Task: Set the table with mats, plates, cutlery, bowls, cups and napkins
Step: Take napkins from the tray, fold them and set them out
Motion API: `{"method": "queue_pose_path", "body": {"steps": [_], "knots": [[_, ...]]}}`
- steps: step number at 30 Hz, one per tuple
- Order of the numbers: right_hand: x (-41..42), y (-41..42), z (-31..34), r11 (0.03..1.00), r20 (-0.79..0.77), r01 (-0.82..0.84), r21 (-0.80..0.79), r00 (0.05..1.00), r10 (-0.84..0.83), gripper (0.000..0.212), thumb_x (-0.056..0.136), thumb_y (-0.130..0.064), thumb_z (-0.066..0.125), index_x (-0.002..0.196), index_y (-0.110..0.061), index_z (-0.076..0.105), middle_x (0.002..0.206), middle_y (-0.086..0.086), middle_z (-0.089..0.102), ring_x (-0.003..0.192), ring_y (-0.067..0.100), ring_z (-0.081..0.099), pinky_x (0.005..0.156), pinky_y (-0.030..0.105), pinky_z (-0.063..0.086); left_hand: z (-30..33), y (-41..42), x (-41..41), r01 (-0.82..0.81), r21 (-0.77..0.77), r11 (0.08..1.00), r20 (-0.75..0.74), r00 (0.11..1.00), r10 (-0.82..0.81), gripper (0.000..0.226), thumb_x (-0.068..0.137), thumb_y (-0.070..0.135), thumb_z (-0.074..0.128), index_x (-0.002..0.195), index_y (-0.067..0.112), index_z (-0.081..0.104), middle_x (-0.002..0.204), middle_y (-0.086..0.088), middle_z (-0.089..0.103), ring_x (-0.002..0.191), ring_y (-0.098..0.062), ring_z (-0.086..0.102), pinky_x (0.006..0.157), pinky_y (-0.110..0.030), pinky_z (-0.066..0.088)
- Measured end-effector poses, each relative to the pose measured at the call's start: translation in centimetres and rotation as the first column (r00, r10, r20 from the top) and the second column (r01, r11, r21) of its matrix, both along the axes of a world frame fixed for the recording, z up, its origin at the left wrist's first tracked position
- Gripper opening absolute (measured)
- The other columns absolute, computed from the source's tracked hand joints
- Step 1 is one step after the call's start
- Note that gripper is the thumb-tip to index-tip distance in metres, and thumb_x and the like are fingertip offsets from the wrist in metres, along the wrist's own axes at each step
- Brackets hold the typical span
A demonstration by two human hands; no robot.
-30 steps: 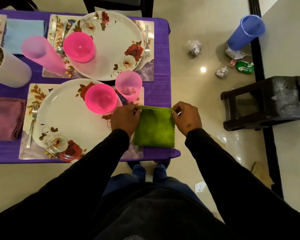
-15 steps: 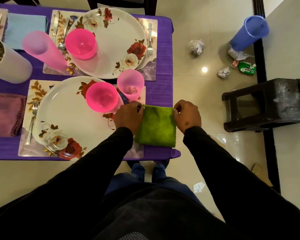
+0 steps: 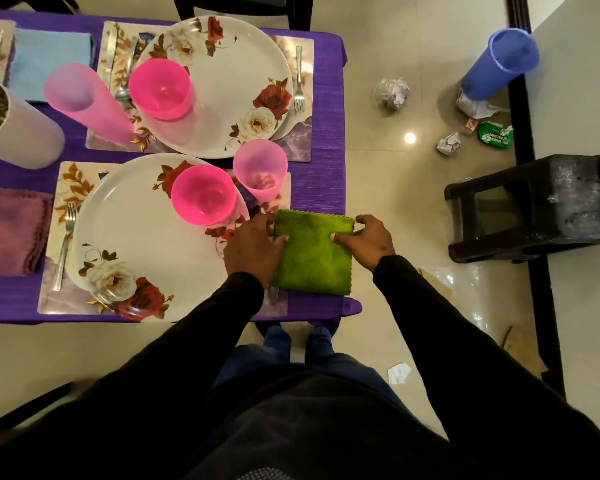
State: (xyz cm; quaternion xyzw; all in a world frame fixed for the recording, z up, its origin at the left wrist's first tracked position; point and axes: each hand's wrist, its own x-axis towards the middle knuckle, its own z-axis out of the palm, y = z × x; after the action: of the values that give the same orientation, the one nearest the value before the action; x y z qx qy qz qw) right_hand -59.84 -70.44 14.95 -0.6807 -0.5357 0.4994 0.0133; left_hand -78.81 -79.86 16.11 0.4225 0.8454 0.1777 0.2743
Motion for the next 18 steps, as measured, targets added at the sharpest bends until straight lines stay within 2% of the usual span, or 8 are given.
{"method": "queue_pose_path", "body": {"steps": [3, 4, 7, 9, 12, 14, 16, 18], "knots": [[0.4, -0.4, -0.6, 0.994, -0.031, 0.075, -0.079, 0.996, -0.078, 0.087, 0.065, -0.036, 0.086, 0.139, -0.009, 0.048, 0.132, 0.011, 0.060, 0.112, 0.030, 0.063, 0.094, 0.050, 0.055, -0.1, -0.4, 0.4, 0.000, -0.069, 0.998, 0.000, 1.000, 0.000, 0.041, 0.088, 0.040, 0.073, 0.121, 0.018, 0.062, 0.110, -0.004, 0.072, 0.103, -0.028, 0.067, 0.082, -0.038, 0.050], [0.5, -0.4, -0.8, 0.991, -0.046, 0.098, -0.087, 0.994, -0.102, 0.080, 0.064, -0.032, 0.087, 0.133, -0.009, 0.055, 0.126, 0.011, 0.064, 0.107, 0.029, 0.065, 0.091, 0.050, 0.056, -0.1, -0.4, 0.5, -0.003, -0.083, 0.997, 0.005, 1.000, 0.004, 0.041, 0.088, 0.039, 0.074, 0.120, 0.017, 0.063, 0.110, -0.005, 0.072, 0.103, -0.028, 0.067, 0.082, -0.038, 0.050], [0.7, -0.8, -0.7, 0.990, -0.087, 0.096, -0.102, 0.991, -0.105, 0.035, 0.068, -0.022, 0.085, 0.097, -0.015, 0.067, 0.103, 0.008, 0.070, 0.095, 0.029, 0.068, 0.086, 0.052, 0.058, -0.2, -0.4, 0.6, -0.025, -0.106, 0.994, 0.038, 0.999, 0.029, 0.039, 0.087, 0.037, 0.074, 0.119, 0.017, 0.064, 0.111, -0.004, 0.073, 0.102, -0.028, 0.067, 0.086, -0.041, 0.054], [0.7, -1.1, -0.4, 0.991, -0.095, 0.100, -0.084, 0.990, -0.108, 0.024, 0.068, -0.022, 0.084, 0.084, -0.020, 0.066, 0.096, 0.009, 0.070, 0.092, 0.030, 0.069, 0.084, 0.053, 0.058, 0.0, -0.3, 0.7, -0.041, -0.115, 0.993, 0.067, 0.997, 0.049, 0.035, 0.087, 0.036, 0.074, 0.116, 0.018, 0.065, 0.108, -0.002, 0.073, 0.100, -0.026, 0.068, 0.086, -0.042, 0.056], [0.8, -1.5, 0.0, 0.991, -0.098, 0.124, -0.050, 0.987, -0.129, 0.032, 0.060, -0.026, 0.078, 0.084, -0.007, 0.068, 0.091, 0.015, 0.072, 0.089, 0.035, 0.069, 0.078, 0.056, 0.058, 0.1, -0.4, 1.0, -0.031, -0.100, 0.994, 0.112, 0.993, 0.042, 0.028, 0.086, 0.037, 0.071, 0.108, 0.020, 0.069, 0.102, 0.001, 0.073, 0.095, -0.023, 0.067, 0.084, -0.040, 0.056], [0.9, -1.7, 0.3, 0.992, -0.103, 0.127, -0.005, 0.987, -0.127, 0.036, 0.057, -0.030, 0.069, 0.084, -0.008, 0.067, 0.088, 0.015, 0.071, 0.087, 0.035, 0.069, 0.077, 0.056, 0.057, 0.1, -0.7, 1.5, -0.012, -0.086, 0.996, 0.133, 0.991, 0.023, 0.026, 0.086, 0.039, 0.070, 0.105, 0.020, 0.070, 0.101, 0.002, 0.072, 0.093, -0.022, 0.066, 0.082, -0.039, 0.055], [0.9, -1.7, 0.8, 0.992, -0.098, 0.124, 0.034, 0.988, -0.120, 0.036, 0.059, -0.033, 0.063, 0.088, -0.012, 0.066, 0.088, 0.011, 0.070, 0.087, 0.032, 0.067, 0.081, 0.052, 0.057, -0.1, -1.0, 1.8, 0.004, -0.085, 0.996, 0.145, 0.989, 0.009, 0.028, 0.088, 0.043, 0.069, 0.105, 0.021, 0.070, 0.100, 0.002, 0.071, 0.093, -0.022, 0.065, 0.082, -0.036, 0.053], [0.9, -1.8, 1.2, 0.996, -0.084, 0.083, 0.041, 0.993, -0.079, 0.034, 0.070, -0.032, 0.063, 0.097, -0.012, 0.063, 0.094, 0.008, 0.068, 0.091, 0.029, 0.065, 0.084, 0.048, 0.056, -0.2, -1.3, 1.9, 0.026, -0.090, 0.996, 0.139, 0.990, -0.013, 0.031, 0.091, 0.046, 0.066, 0.111, 0.022, 0.070, 0.104, 0.001, 0.071, 0.095, -0.022, 0.065, 0.081, -0.034, 0.051]]}}
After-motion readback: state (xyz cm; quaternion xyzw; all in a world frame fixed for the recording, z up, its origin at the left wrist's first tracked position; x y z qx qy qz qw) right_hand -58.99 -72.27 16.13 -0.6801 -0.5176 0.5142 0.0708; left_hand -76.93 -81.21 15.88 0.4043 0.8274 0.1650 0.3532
